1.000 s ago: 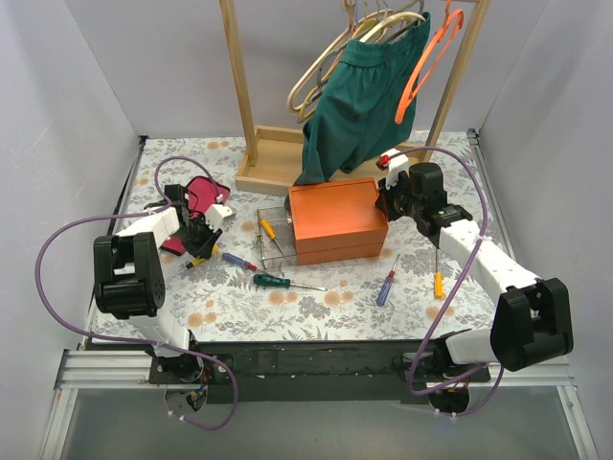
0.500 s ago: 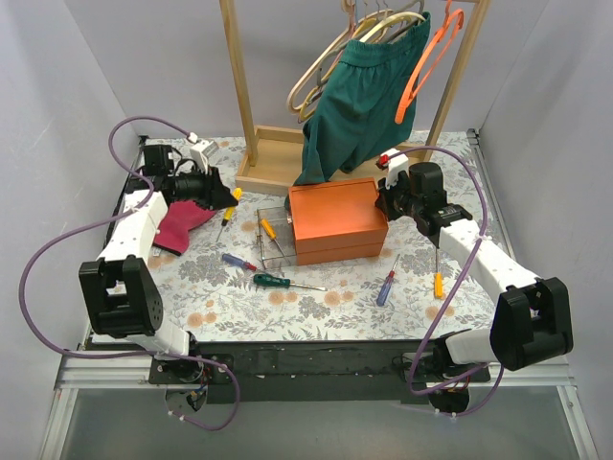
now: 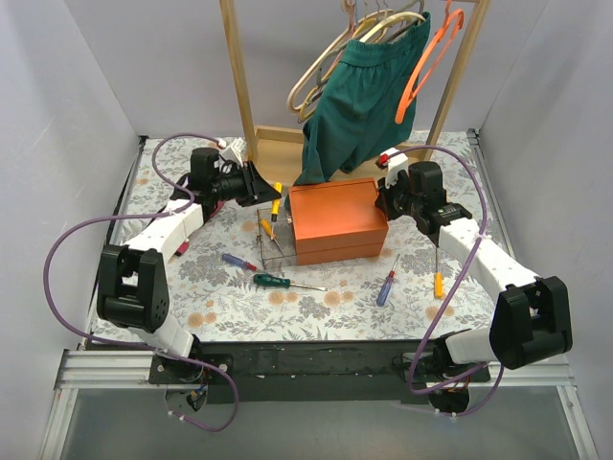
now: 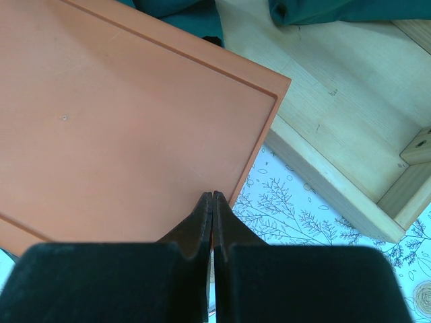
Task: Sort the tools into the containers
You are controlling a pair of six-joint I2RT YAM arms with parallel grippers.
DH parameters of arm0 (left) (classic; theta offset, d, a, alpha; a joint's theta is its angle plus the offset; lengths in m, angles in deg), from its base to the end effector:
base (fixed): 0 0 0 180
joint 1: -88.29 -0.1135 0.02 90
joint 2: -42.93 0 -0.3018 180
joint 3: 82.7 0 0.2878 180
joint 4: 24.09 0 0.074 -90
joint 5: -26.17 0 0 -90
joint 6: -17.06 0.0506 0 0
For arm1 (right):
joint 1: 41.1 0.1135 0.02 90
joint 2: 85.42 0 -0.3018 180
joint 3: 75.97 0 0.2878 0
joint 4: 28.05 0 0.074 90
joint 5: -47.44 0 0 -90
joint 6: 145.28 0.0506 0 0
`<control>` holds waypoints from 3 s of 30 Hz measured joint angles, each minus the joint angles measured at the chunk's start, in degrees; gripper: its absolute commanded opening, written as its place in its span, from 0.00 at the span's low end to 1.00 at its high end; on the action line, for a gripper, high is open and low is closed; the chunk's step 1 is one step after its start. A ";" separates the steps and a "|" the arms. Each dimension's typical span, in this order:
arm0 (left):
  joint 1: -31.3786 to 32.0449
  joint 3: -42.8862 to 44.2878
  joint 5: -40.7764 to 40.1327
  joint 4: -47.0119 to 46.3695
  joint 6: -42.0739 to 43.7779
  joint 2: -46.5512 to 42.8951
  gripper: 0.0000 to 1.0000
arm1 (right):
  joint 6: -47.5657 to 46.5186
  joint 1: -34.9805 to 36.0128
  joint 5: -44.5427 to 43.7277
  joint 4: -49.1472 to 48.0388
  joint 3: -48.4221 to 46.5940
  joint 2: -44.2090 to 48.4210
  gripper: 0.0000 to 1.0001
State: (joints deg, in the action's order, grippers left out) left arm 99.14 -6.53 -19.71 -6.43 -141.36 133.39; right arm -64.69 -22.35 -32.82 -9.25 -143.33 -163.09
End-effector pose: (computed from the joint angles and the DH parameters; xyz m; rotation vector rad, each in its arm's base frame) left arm 0.3812 -0.1089 0.2859 -0.6672 2.3097 -1.5622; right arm 0.3258 0.1196 0.2966 -0.6070 1.9921 0.2762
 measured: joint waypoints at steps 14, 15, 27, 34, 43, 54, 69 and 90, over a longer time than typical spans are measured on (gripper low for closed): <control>2.03 -1.81 -10.12 5.31 1.18 4.33 0.69 | 0.00 0.00 0.20 2.56 -1.53 -0.33 0.01; 2.43 -1.07 -11.43 7.19 2.75 4.37 0.69 | 0.02 -0.04 0.31 4.02 -2.64 -0.85 0.01; -6.36 11.28 -17.59 25.75 38.71 -2.60 0.75 | -0.17 -2.29 1.11 15.85 -9.38 -1.90 0.18; -6.51 0.72 -13.86 36.54 79.52 -7.30 0.75 | -1.99 -2.27 5.60 16.00 -9.38 -1.86 0.52; -6.21 0.85 -13.44 42.36 97.94 5.49 0.68 | -3.96 -2.25 6.93 17.00 -9.81 -1.81 0.58; -0.52 -3.67 -14.10 44.17 105.22 5.57 0.54 | -4.24 -2.25 6.95 17.16 -9.81 -0.83 0.60; -0.28 -13.14 -20.15 39.15 104.30 0.09 0.13 | -4.09 -2.25 6.93 17.16 -9.81 -0.81 0.58; -7.43 9.03 -10.91 52.96 73.13 -4.66 0.00 | -3.34 -2.25 7.19 17.09 -9.81 -1.95 0.57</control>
State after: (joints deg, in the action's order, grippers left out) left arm 91.71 2.49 -30.62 46.53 -68.23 128.73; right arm -68.04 -24.61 -25.63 7.84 -153.14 -165.04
